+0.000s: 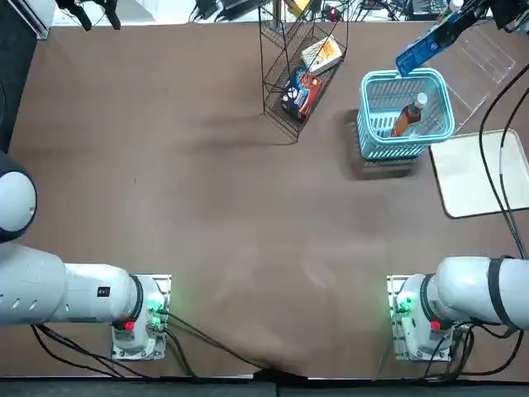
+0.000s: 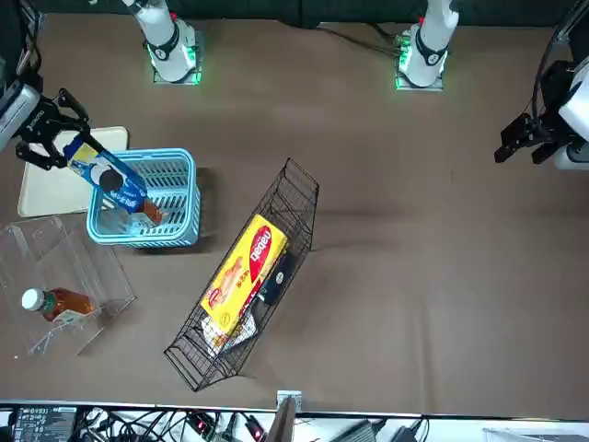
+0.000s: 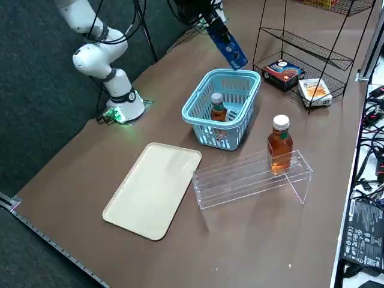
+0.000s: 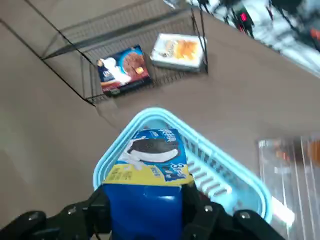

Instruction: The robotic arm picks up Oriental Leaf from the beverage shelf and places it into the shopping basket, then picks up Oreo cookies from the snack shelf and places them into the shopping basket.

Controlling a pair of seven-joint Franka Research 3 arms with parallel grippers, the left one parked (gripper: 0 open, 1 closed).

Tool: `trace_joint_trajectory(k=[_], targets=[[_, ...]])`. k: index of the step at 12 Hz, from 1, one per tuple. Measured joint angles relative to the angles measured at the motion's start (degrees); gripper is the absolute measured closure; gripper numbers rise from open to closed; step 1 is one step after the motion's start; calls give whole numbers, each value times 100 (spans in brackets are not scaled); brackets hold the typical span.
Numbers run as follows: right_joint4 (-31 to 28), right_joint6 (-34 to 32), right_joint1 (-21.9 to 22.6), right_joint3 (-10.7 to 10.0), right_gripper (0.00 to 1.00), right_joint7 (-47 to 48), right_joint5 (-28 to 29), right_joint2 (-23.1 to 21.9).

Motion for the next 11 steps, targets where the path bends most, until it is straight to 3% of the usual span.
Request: trace_joint_trajectory(k=[4,5,7,11], targets=[[173,-353,37,451,43,1895,-853,-109],[233,-519,62,764,44,2888,-1162,-152],[241,-599,72,1087,44,3724,-1512,-174],[235,-758,75,1440,44,4959,-2084,-175]])
